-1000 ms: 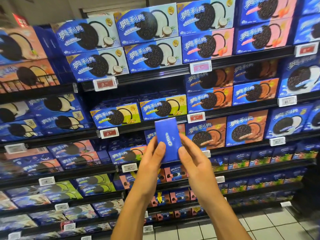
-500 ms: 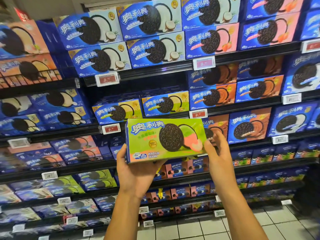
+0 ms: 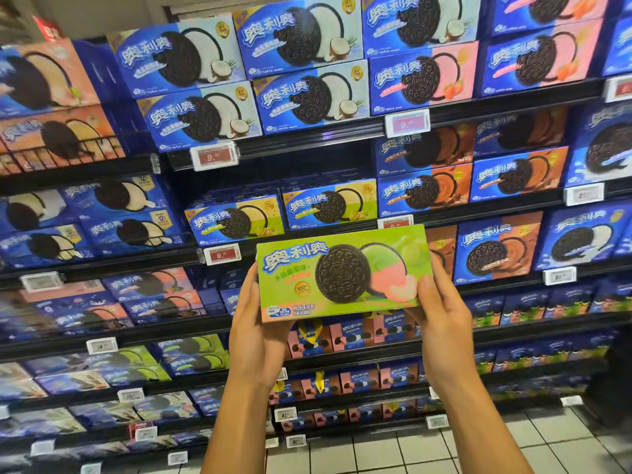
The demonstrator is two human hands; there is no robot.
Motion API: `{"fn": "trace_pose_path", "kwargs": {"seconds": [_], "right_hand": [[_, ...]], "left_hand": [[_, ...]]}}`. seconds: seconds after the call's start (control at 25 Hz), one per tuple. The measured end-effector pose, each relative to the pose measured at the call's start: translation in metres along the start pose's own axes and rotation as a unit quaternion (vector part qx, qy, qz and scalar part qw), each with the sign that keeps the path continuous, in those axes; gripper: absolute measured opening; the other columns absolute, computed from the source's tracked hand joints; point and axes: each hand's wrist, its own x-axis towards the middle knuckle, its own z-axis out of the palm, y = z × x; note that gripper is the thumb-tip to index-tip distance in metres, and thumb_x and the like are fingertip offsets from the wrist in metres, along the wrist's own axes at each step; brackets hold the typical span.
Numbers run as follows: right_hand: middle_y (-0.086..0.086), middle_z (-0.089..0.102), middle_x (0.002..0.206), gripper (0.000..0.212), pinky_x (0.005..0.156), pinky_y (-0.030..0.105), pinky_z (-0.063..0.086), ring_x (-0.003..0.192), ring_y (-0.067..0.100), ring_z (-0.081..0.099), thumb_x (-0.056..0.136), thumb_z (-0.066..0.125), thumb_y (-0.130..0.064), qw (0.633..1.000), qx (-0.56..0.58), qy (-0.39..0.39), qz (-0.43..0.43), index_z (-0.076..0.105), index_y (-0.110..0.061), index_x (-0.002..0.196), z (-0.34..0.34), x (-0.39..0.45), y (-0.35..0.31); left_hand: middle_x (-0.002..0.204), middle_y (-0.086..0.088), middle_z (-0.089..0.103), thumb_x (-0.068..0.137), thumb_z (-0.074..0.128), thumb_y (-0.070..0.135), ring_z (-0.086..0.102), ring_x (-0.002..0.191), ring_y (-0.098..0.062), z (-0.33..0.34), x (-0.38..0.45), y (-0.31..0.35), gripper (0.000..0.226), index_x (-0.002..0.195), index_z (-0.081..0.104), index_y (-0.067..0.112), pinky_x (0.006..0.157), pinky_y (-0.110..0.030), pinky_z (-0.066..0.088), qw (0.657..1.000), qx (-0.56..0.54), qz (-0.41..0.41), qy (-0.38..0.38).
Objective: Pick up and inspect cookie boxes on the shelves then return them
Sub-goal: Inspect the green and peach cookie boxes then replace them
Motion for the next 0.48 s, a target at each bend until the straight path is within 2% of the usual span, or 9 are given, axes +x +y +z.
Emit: {"fn": "trace_pose_path", "kwargs": {"seconds": [0.08, 0.2, 0.36, 0.48], "right_hand": [[-0.023, 0.06, 0.136, 0.041, 0.108, 0.046, 0.046, 0.127, 0.009, 0.059, 0.086, 0.06, -0.057, 1.0, 0.001, -0.009, -0.007, 0.058, -0.061, 0.126, 0.001, 0.0, 0.0], [-0.017, 0.064, 0.135, 0.037, 0.098, 0.037, 0.053, 0.123, 0.011, 0.062, 0.09, 0.057, -0.049, 1.0, 0.015, -0.012, -0.02, 0.06, -0.058, 0.126, -0.001, 0.0, 0.001], [-0.009, 0.066, 0.133, 0.04, 0.082, 0.023, 0.057, 0.113, 0.009, 0.066, 0.093, 0.054, -0.039, 0.999, 0.033, -0.002, -0.006, 0.06, -0.047, 0.132, -0.004, 0.001, 0.001], [-0.009, 0.068, 0.13, 0.046, 0.079, 0.022, 0.057, 0.11, 0.009, 0.068, 0.092, 0.054, -0.039, 0.999, 0.047, 0.003, 0.001, 0.056, -0.038, 0.138, -0.006, 0.002, 0.001]], "left_hand": [[0.132, -0.005, 0.064, 0.101, 0.042, 0.024, 0.067, 0.111, -0.022, 0.002, -0.002, 0.001, 0.035, 0.131, 0.059, 0.029, 0.074, -0.037, 0.059, 1.0, 0.018, 0.014, 0.001], [0.13, -0.003, 0.066, 0.102, 0.041, 0.023, 0.067, 0.112, -0.021, 0.006, -0.005, 0.003, 0.035, 0.128, 0.064, 0.03, 0.074, -0.035, 0.059, 0.999, 0.038, 0.023, -0.017], [0.126, -0.002, 0.069, 0.097, 0.046, 0.025, 0.07, 0.104, -0.017, 0.011, -0.005, 0.006, 0.034, 0.12, 0.07, 0.032, 0.07, -0.032, 0.058, 0.998, 0.051, 0.027, -0.022], [0.129, -0.004, 0.067, 0.095, 0.049, 0.025, 0.07, 0.105, -0.018, 0.012, -0.003, 0.006, 0.033, 0.119, 0.07, 0.032, 0.069, -0.033, 0.059, 0.999, 0.05, 0.016, -0.012]]}}
